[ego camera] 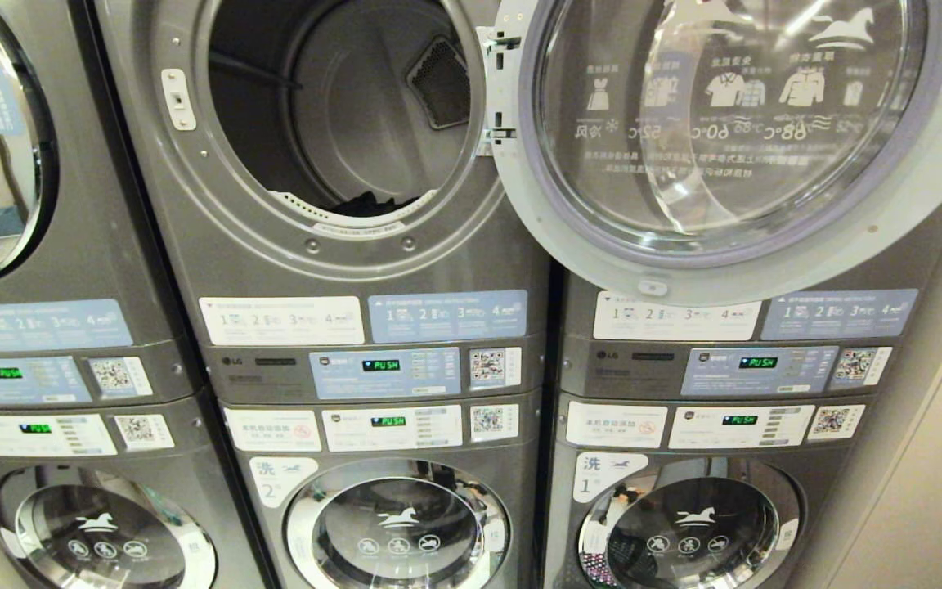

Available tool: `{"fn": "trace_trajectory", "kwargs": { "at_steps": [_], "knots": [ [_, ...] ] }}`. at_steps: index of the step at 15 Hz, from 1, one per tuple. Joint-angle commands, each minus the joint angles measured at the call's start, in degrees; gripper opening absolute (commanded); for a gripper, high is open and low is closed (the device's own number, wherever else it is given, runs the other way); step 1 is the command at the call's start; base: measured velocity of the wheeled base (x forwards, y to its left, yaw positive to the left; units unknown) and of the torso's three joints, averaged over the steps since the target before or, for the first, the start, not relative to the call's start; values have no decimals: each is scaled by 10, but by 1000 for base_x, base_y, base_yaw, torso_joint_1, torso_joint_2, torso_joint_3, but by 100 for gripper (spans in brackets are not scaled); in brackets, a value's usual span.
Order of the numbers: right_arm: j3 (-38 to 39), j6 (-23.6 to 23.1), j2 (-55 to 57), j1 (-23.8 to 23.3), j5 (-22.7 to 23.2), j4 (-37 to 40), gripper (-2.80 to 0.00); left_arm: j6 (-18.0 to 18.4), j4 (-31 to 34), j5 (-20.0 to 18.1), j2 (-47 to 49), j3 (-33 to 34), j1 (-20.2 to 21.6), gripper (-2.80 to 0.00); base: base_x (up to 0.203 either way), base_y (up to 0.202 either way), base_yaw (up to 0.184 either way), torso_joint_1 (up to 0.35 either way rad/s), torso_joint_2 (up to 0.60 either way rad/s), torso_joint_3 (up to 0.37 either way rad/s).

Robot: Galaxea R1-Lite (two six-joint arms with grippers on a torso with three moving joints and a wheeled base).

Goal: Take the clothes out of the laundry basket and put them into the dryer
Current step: Open the dryer, then take the clothes out of the basket

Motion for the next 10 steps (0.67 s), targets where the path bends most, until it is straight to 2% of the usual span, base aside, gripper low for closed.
{"fn": "trace_trajectory", "kwargs": {
  "at_steps": [1,10],
  "knots": [
    [2,2,0,0,0,-3,-280,4,0,-1,-31,1,-2,-280,0,0,0,0,0,0],
    [5,1,0,0,1,-14,-280,-2,0,4,-31,1,-2,-280,0,0,0,0,0,0]
  ]
}}
